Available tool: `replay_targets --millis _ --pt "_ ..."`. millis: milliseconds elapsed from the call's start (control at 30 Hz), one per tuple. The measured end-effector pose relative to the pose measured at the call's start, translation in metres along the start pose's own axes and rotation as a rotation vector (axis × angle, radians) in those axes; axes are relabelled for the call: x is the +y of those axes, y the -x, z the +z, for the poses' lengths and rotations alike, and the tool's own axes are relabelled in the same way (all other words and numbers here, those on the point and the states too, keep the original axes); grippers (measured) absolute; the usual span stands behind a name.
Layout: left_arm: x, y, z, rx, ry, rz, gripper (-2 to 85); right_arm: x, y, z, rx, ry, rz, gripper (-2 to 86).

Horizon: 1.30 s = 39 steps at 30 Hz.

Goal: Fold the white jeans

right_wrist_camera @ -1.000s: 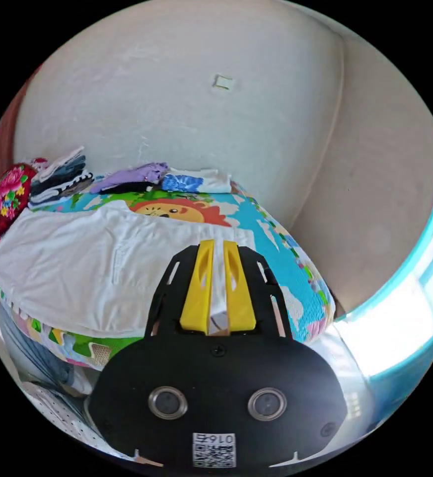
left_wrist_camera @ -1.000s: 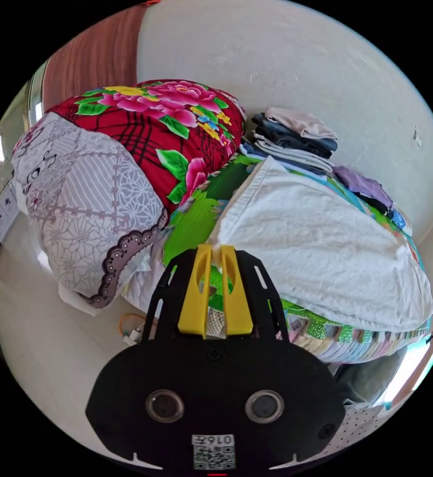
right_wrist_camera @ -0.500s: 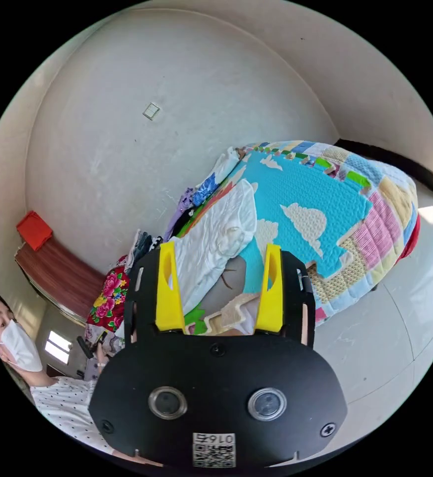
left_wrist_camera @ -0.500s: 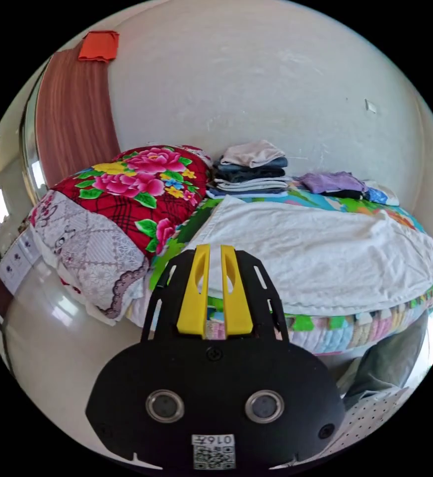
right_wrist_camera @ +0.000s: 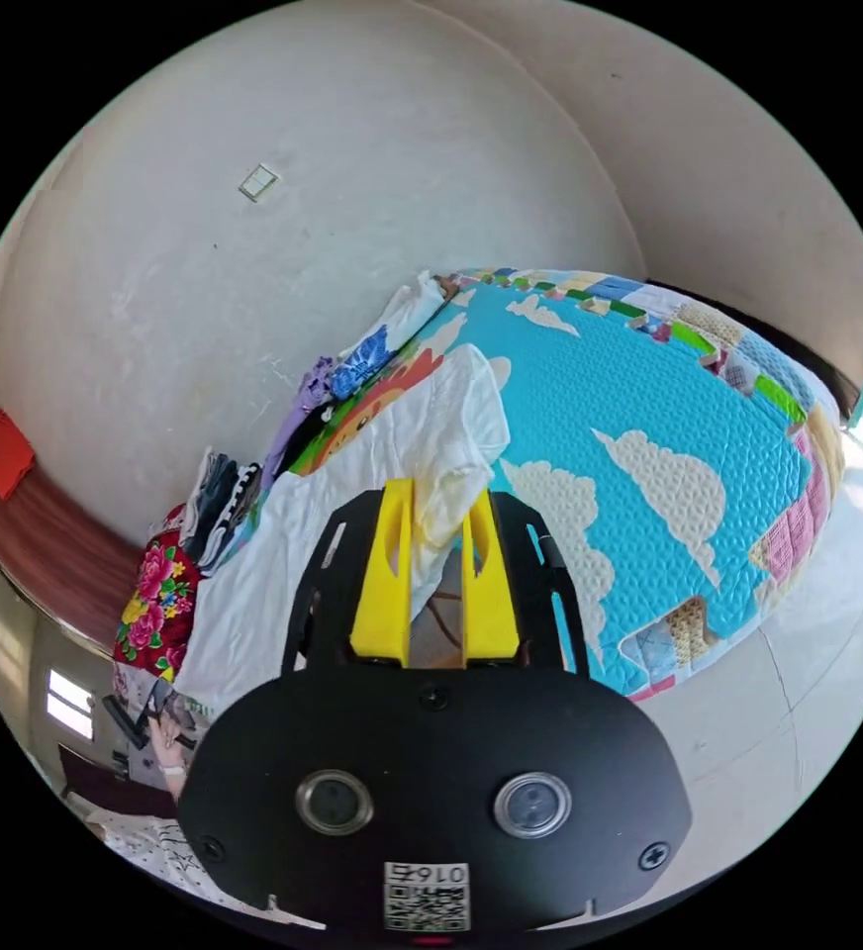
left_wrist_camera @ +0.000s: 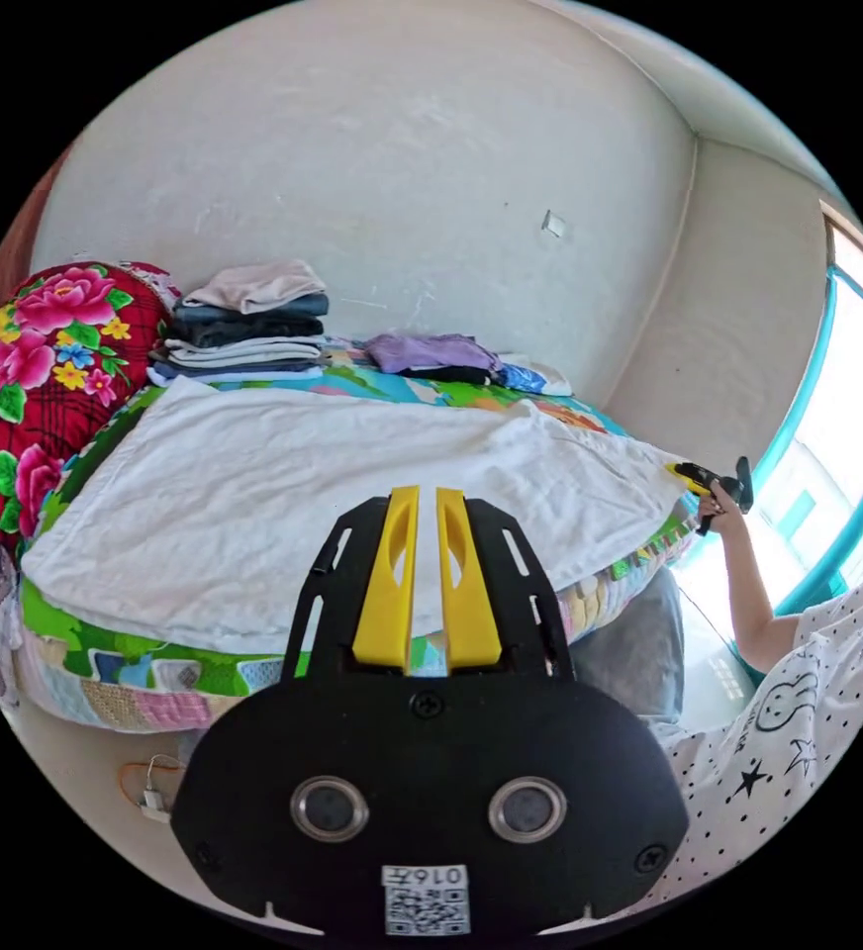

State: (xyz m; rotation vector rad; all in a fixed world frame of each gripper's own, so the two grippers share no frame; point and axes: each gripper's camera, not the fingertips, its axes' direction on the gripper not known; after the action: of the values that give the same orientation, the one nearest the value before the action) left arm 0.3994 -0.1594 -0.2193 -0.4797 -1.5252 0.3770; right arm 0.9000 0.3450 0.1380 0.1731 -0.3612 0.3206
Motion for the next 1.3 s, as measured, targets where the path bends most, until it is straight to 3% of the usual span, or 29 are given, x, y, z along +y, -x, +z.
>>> replay_targets --millis 200,300,400,567,667,800,867,1033,1167,1300 --pt "-0.011 -0.006 0.01 -0.052 0.007 0.021 -0.7 -0.025 0.014 -0.054 -0.098 -0.081 -0.107 5.9" --pt "-0.012 0.008 0.02 -0.101 0.038 -0.037 -0.7 -0.033 -0.011 -0.067 -0.013 -0.11 -0.046 5.6" --pt "-0.018 0.023 0.034 -0.098 0.089 -0.086 -0.7 -0.044 -0.056 -0.05 0.143 -0.015 0.115 4.8" --pt "-0.029 0.033 0.055 -0.093 0.144 -0.102 -0.7 -0.059 -0.045 -0.08 0.13 -0.122 0.033 5.4" --pt "-0.027 0.04 0.081 -0.105 0.257 -0.113 -0.8 -0.072 -0.05 -0.076 0.183 -0.1 0.07 5.6" --pt "-0.03 0.048 0.091 -0.016 0.274 -0.061 -0.7 -0.073 -0.069 -0.061 0.228 -0.052 0.135 5.6" --pt "-0.048 0.059 0.08 -0.037 0.212 -0.049 -0.5 -0.066 -0.078 -0.055 0.189 -0.075 0.15 5.5" --pt "-0.137 0.129 0.056 -0.281 -0.035 -0.084 5.6 -0.064 -0.071 -0.045 0.172 -0.08 0.123 4.8" --pt "-0.216 0.222 0.121 -0.208 0.173 -0.146 10.5 -0.064 -0.058 -0.034 0.185 -0.078 0.102 4.7" --pt "-0.242 0.275 0.2 -0.198 0.296 -0.218 11.8 -0.059 -0.05 -0.024 0.16 -0.095 0.115 5.4"
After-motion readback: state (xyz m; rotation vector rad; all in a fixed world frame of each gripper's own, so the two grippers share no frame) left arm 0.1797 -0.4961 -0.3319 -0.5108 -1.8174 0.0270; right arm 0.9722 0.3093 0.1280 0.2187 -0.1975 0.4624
